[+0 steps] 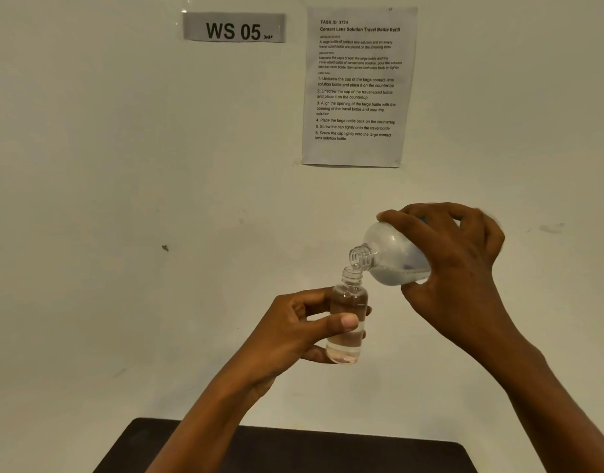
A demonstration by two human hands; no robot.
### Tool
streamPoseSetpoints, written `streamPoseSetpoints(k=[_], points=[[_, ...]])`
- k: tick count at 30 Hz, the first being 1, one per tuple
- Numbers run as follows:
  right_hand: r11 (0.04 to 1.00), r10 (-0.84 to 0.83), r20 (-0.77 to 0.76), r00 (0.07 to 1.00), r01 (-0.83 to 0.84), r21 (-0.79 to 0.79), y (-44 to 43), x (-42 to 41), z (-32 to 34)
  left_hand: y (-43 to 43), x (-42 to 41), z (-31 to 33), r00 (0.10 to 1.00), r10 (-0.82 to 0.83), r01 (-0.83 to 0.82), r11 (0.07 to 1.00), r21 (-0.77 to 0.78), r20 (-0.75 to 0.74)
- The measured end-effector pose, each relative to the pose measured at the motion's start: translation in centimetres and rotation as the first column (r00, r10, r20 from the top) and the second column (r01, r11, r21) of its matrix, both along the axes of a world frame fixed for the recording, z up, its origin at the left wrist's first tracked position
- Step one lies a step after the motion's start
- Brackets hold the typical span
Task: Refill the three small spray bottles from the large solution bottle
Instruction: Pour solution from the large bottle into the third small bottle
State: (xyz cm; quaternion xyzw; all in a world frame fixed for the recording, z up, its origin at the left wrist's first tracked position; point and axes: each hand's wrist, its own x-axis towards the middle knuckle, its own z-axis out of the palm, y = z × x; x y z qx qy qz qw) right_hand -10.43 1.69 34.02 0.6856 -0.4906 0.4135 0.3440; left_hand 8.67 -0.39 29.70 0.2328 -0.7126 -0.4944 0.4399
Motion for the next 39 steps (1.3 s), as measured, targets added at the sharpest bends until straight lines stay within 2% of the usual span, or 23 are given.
streamPoseSetpoints(k=[39], points=[[1.000, -0.016, -0.005, 1.000, 0.016, 0.006, 0.24, 0.11, 0.10, 0.10, -0.18, 0.02, 1.000, -0.005, 0.005, 1.000, -0.001, -0.002]])
